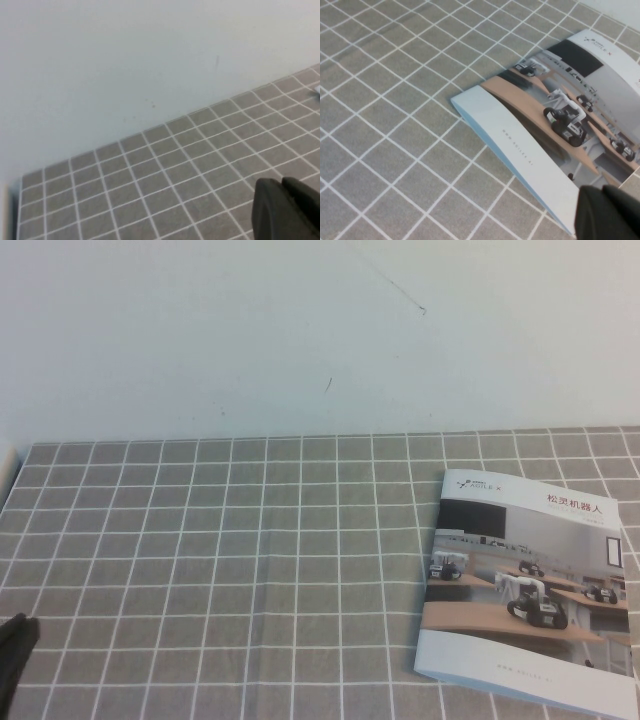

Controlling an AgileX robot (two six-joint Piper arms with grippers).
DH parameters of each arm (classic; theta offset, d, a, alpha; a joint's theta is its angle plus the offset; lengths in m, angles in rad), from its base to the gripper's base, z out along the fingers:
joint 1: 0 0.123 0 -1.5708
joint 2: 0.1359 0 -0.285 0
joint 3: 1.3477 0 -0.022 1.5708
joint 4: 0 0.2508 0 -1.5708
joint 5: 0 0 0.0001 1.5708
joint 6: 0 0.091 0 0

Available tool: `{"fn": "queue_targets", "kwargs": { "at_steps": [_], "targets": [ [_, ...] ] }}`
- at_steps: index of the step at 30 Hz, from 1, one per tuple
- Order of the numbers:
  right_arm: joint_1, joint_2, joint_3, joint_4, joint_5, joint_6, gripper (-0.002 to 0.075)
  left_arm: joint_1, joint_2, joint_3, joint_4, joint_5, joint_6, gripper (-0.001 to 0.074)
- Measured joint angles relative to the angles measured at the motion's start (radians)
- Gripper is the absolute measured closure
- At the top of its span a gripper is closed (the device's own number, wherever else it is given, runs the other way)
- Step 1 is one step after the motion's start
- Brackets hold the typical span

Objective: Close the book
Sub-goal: 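Close the open booklet and leave it lying on the table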

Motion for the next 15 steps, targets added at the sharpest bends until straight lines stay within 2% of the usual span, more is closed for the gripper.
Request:
{"fn": "queue_targets", "kwargs": {
  "at_steps": [4, 7, 9, 15],
  "targets": [
    [0.000, 0.000, 0.000, 0.000, 0.000, 0.000, 0.0729, 0.131, -0.130, 0.112, -0.068, -0.003, -0.004, 0.0738],
    [0.000, 0.000, 0.000, 0.000, 0.000, 0.000, 0.0729, 0.198, -0.207, 0.202, -0.105, -0.006, -0.004, 0.0738],
    [0.000, 0.000, 0.000, 0.000, 0.000, 0.000, 0.0729, 0.229, -0.246, 0.230, -0.113, 0.009, -0.004, 0.0738],
    [0.000, 0.000, 0.000, 0.002, 0.000, 0.000, 0.0729, 0.257, -0.376, 0.232, -0.115, 0.231, -0.004, 0.0738]
  ]
}}
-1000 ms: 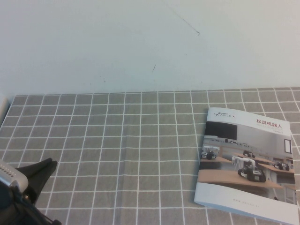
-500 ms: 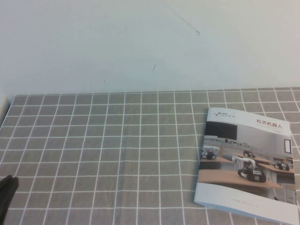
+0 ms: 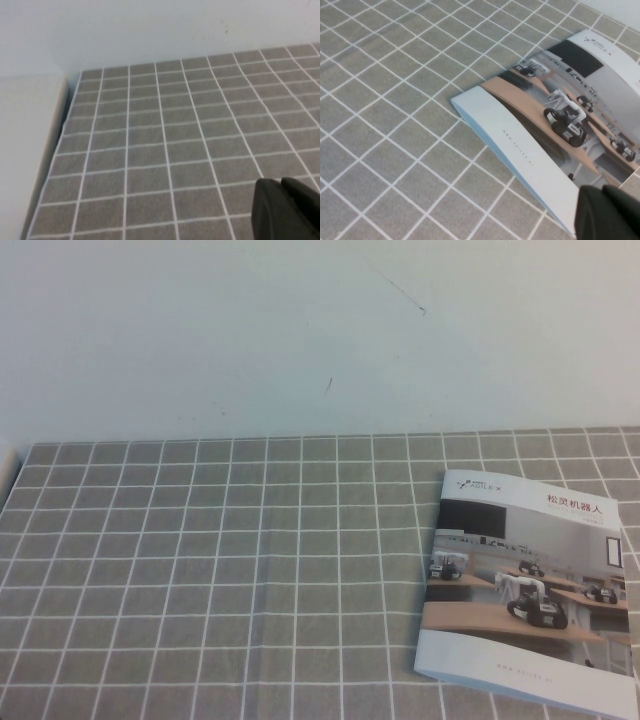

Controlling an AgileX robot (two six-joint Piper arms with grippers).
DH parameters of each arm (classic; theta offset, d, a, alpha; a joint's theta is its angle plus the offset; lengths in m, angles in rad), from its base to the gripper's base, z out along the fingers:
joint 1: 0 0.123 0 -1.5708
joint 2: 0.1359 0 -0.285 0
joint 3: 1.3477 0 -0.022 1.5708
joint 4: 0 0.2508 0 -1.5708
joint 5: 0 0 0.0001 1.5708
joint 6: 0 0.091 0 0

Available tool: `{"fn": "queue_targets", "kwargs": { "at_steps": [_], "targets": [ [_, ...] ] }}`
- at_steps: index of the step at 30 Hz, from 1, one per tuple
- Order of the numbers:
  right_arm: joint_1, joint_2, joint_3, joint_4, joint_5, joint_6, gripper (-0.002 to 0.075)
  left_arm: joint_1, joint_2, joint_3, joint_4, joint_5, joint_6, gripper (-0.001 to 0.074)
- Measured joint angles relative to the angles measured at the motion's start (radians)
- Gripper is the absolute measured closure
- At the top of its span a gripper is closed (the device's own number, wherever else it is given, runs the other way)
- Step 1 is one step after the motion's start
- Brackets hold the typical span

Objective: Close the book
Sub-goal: 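Close the open booklet and leave it lying on the table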

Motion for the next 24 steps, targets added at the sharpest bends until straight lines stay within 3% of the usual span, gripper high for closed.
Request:
{"fn": "queue_targets", "kwargs": {
  "at_steps": [24],
  "targets": [
    [0.000, 0.000, 0.000, 0.006, 0.001, 0.000, 0.0729, 0.002, -0.016, -0.004, 0.010, 0.070, -0.078, 0.0738]
  ]
}}
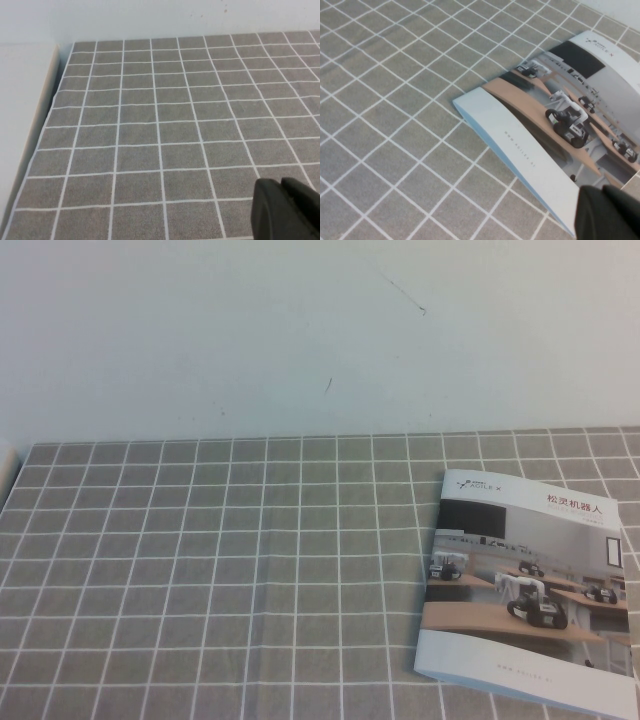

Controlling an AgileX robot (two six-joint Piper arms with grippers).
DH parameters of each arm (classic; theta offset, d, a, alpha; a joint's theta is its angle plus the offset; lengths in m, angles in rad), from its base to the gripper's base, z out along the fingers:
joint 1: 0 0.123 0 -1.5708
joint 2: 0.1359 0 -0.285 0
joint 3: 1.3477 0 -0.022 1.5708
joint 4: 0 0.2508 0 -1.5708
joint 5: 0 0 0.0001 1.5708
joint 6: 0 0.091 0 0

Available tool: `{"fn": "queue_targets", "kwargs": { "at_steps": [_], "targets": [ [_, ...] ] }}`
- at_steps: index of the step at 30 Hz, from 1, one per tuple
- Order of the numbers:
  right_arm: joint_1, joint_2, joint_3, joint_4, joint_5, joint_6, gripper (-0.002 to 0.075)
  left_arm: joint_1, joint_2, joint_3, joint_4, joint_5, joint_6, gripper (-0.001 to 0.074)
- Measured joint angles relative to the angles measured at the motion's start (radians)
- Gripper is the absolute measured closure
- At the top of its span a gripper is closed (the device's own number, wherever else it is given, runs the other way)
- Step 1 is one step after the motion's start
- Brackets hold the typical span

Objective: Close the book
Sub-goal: 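Close the open booklet and leave it lying on the table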

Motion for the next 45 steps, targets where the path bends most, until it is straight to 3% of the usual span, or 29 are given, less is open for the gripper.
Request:
{"fn": "queue_targets", "kwargs": {
  "at_steps": [26, 30, 37, 45],
  "targets": [
    [-0.004, -0.026, 0.004, -0.014, -0.011, -0.052, 0.0729, 0.000, -0.002, -0.001, 0.006, 0.006, -0.011, 0.0738],
    [-0.075, -0.123, 0.074, -0.014, -0.171, -0.092, 0.0729, 0.000, -0.002, -0.001, 0.006, 0.006, -0.011, 0.0738],
    [-0.196, -0.293, 0.358, -0.014, -0.479, -0.105, 0.0729, 0.000, -0.002, -0.001, 0.007, 0.006, -0.013, 0.0738],
    [-0.205, -0.307, 0.420, -0.016, -0.449, -0.105, 0.0729, 0.000, -0.002, -0.001, 0.007, 0.006, -0.013, 0.0738]
  ]
}}
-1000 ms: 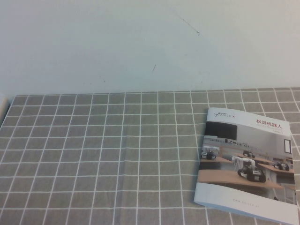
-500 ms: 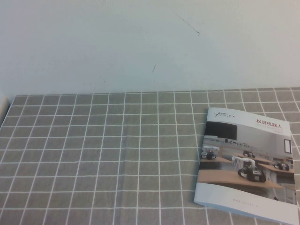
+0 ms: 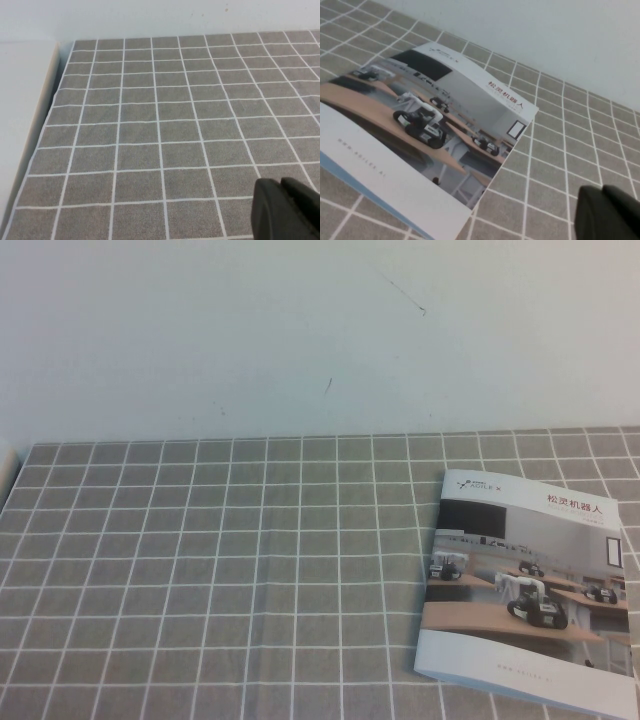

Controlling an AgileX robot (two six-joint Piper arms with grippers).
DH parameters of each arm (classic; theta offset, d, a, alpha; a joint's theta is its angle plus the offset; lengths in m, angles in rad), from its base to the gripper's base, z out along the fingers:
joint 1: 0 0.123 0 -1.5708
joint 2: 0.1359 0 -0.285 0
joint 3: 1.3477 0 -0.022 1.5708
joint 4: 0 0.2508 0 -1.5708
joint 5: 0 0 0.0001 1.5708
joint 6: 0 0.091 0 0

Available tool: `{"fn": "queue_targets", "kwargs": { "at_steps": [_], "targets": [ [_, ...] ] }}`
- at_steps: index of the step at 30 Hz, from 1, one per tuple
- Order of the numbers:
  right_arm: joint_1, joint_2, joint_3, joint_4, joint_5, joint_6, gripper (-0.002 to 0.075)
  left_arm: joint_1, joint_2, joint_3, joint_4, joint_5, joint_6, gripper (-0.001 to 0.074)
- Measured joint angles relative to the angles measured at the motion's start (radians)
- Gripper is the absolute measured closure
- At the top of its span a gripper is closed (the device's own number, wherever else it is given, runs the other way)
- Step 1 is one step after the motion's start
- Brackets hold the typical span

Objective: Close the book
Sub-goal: 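Close the open booklet and leave it lying on the table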

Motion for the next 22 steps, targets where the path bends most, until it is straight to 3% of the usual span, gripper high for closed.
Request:
{"fn": "queue_targets", "kwargs": {
  "at_steps": [5, 10, 12, 22],
  "targets": [
    [0.000, 0.000, 0.000, -0.020, 0.000, 0.048, 0.0729, 0.000, 0.000, 0.000, 0.000, 0.001, 0.000, 0.0738],
    [0.000, 0.000, -0.004, -0.275, 0.011, 0.424, 0.0729, 0.000, 0.000, 0.000, 0.002, 0.002, 0.000, 0.0738],
    [0.000, 0.000, -0.004, -0.324, 0.011, 0.493, 0.0729, 0.000, 0.000, 0.000, 0.002, 0.002, 0.000, 0.0738],
    [0.000, 0.000, -0.006, -0.351, 0.015, 0.549, 0.0729, 0.000, 0.000, 0.000, 0.002, 0.002, 0.000, 0.0738]
  ]
}}
